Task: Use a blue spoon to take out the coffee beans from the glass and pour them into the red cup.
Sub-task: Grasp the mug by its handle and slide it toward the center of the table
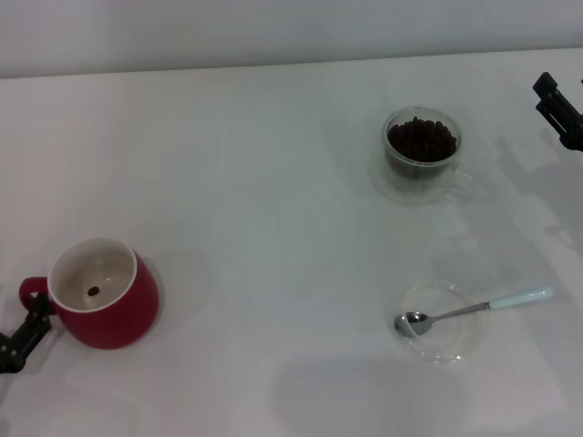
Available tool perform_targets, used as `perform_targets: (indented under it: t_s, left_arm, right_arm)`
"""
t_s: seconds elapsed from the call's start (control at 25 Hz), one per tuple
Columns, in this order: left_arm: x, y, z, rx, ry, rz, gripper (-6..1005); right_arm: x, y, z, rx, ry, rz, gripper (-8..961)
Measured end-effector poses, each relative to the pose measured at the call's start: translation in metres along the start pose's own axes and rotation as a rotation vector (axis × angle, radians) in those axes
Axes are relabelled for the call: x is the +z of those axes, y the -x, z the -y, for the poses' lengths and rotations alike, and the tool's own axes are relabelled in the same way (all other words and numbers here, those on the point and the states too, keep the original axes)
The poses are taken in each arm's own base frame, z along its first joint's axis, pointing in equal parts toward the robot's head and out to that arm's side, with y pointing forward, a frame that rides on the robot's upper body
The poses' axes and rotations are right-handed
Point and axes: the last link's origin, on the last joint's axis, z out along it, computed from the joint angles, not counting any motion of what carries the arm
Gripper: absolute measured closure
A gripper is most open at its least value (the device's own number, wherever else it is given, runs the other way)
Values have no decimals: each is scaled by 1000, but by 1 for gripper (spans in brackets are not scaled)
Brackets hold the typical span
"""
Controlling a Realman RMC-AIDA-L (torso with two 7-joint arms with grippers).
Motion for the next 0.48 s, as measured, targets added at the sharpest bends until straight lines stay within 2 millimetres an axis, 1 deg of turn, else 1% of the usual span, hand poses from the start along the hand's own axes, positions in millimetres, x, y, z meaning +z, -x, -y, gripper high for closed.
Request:
perform_targets:
  t_s: [0.24,0.48]
  left_arm:
    - [3,-2,-2,-7,5,-9,128]
    - [5,-3,-2,-24,-15,-17,171]
  right_arm:
    - [-1,0,0,1,-2,-2,139]
    - [-1,0,0,9,0,-2,139]
